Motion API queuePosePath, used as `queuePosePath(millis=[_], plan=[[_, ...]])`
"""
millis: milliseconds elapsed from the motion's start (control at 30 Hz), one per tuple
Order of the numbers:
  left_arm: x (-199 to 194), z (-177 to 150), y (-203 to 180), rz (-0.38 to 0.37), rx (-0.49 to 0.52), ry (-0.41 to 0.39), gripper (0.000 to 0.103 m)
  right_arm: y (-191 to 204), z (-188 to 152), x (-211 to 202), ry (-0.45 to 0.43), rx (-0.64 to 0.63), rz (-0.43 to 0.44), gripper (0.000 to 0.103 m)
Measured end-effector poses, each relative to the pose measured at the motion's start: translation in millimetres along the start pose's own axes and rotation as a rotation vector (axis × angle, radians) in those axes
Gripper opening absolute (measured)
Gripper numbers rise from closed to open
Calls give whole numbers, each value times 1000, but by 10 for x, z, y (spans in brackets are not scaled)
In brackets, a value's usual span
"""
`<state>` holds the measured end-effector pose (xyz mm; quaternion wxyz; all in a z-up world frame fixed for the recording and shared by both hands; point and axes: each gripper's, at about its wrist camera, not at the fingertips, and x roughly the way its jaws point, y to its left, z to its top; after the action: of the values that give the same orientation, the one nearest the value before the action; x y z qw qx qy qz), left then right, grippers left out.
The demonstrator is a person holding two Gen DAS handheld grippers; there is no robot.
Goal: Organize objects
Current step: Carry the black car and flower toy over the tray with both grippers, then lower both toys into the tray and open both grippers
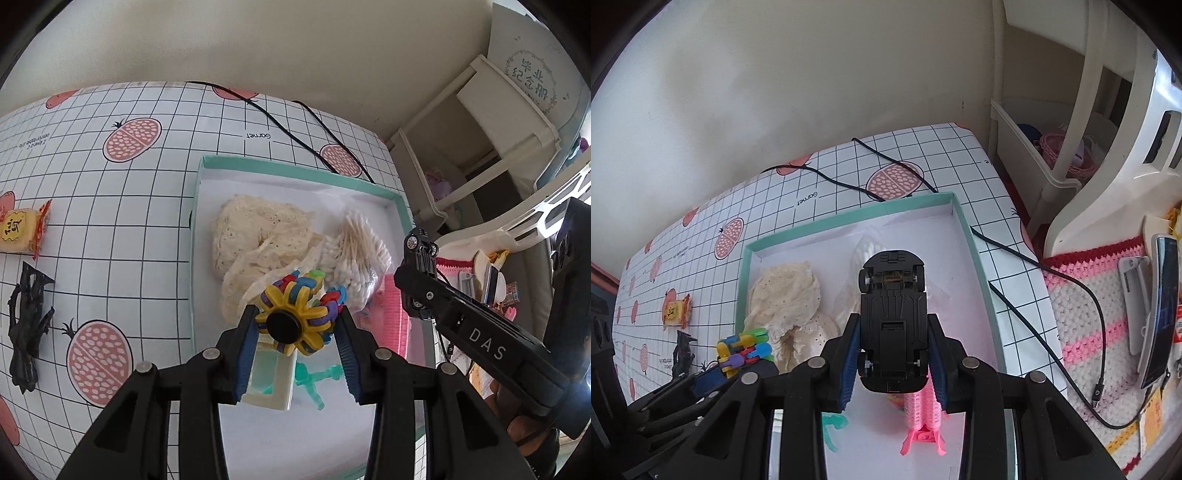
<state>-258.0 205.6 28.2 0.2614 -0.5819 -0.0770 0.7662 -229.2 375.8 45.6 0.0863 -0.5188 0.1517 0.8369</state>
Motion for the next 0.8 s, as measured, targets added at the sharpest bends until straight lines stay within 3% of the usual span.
queuePosePath(millis=[500,800], plan=[[-78,52,17,-2,-6,-18,44,27,10,-46,-3,10,31,36],[-239,75,109,62,-11,-70,44,108,24,-125,-25,-10,32,36]])
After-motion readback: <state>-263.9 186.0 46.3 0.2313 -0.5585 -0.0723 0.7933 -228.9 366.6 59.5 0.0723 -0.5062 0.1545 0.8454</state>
